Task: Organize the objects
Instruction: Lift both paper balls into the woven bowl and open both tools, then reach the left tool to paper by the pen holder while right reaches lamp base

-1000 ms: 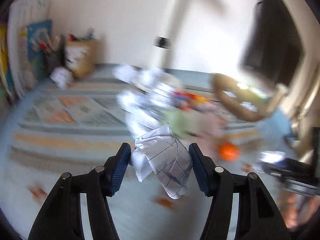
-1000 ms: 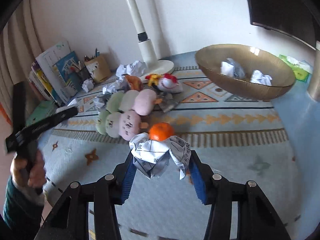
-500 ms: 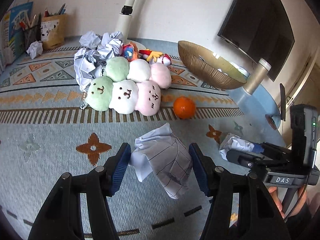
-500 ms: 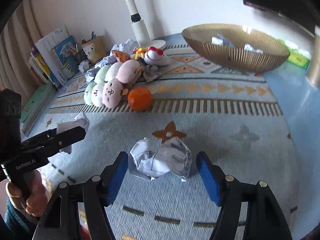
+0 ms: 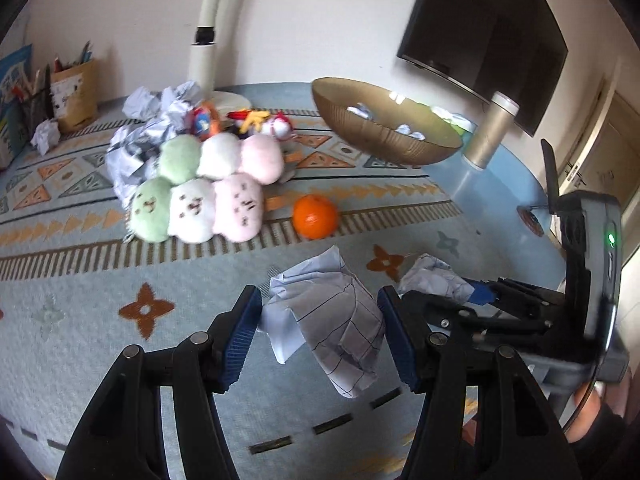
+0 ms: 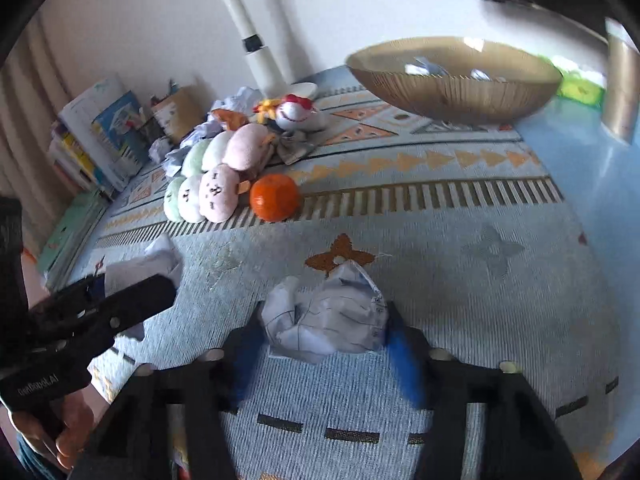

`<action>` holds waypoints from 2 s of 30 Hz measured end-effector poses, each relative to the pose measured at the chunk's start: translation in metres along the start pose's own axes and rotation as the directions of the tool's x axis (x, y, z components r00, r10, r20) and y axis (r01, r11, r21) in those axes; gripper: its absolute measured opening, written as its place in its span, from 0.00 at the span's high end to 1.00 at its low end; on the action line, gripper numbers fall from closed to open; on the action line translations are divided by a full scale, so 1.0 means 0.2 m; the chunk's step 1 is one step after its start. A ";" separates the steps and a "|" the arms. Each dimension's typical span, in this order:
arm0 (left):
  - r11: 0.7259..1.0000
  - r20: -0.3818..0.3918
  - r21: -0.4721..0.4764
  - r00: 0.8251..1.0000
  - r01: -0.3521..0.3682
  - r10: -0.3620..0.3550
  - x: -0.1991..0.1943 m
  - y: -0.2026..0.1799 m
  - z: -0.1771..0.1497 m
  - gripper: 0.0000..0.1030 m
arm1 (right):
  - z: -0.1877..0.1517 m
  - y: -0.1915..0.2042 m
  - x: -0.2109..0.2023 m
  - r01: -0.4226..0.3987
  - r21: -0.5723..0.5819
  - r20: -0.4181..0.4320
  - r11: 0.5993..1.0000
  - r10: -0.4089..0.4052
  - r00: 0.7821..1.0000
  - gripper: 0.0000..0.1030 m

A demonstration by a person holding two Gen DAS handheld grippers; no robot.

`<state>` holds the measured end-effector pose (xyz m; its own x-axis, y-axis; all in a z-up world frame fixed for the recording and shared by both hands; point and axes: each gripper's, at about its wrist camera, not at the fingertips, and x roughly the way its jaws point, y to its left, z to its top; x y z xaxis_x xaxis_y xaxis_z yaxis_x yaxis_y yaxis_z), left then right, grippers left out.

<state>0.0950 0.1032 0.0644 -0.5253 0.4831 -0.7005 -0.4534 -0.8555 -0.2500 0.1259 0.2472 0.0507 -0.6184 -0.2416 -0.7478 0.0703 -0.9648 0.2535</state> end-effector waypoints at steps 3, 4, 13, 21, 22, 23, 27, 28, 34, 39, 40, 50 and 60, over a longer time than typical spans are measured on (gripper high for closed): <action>0.998 0.009 0.031 0.998 0.060 -0.060 -0.01 -0.07 0.13 0.44 | 0.03 0.01 -0.07 0.023 -0.038 0.053 0.999 -0.021 0.998 0.50; 0.997 0.023 0.046 0.998 0.063 -0.064 -0.02 -0.10 0.18 0.44 | 0.06 0.01 -0.11 0.032 -0.051 0.078 0.998 -0.028 0.997 0.50; 0.992 0.122 0.097 0.989 0.077 -0.089 0.21 -0.34 0.92 0.43 | 0.74 -0.36 -0.48 0.121 0.137 0.317 0.983 -0.159 0.935 0.48; 0.983 0.055 0.086 0.984 0.164 -0.169 0.56 -0.37 1.05 0.26 | 1.03 -0.79 -0.12 -0.100 0.403 0.147 0.910 0.043 0.988 0.45; 0.984 0.054 0.082 0.986 0.156 -0.161 0.57 -0.36 1.04 0.15 | 1.05 -0.80 -0.09 -0.081 0.387 0.134 0.919 0.032 0.991 0.43; 0.987 0.055 0.075 0.987 0.145 -0.149 0.59 -0.34 1.03 0.12 | 1.06 -0.81 -0.08 -0.058 0.379 0.122 0.923 0.012 0.993 0.39; 0.988 0.067 0.034 0.986 0.153 -0.155 0.52 -0.25 1.00 0.11 | 1.01 -0.84 -0.12 -0.015 0.379 0.140 0.925 -0.042 0.989 0.33; 0.987 0.081 0.021 0.984 0.158 -0.159 0.47 -0.22 0.98 0.11 | 1.00 -0.83 -0.14 -0.022 0.376 0.149 0.927 -0.036 0.988 0.33; 0.993 0.183 -0.073 0.980 0.091 -0.077 0.11 0.04 0.74 0.06 | 0.92 -0.62 -0.25 -0.071 0.257 0.189 0.964 0.022 0.982 0.33; 0.981 0.267 -0.181 0.957 -0.070 0.117 -0.22 0.33 0.50 0.01 | 0.84 -0.23 -0.23 -0.185 0.095 0.184 0.978 0.165 0.969 0.32; 0.976 0.273 -0.199 0.951 -0.090 0.144 -0.25 0.38 0.48 0.01 | 0.82 -0.16 -0.22 -0.199 0.072 0.180 0.977 0.184 0.966 0.32; 0.802 0.173 -0.461 0.848 -0.380 0.501 -0.30 1.08 0.05 0.01 | 0.49 0.22 0.13 -0.048 -0.069 0.247 0.996 0.064 0.967 0.12; 0.793 0.191 -0.389 0.801 -0.468 0.567 -0.23 1.00 0.04 0.01 | 0.44 0.28 0.27 0.059 -0.137 0.203 0.989 -0.030 0.979 0.11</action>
<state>0.0224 -0.0888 0.0522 -0.8156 -0.0624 -0.5752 0.1667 -0.9773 -0.1304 0.0275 0.1888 0.0778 -0.7662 -0.1866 -0.6149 0.1408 -0.9824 0.1227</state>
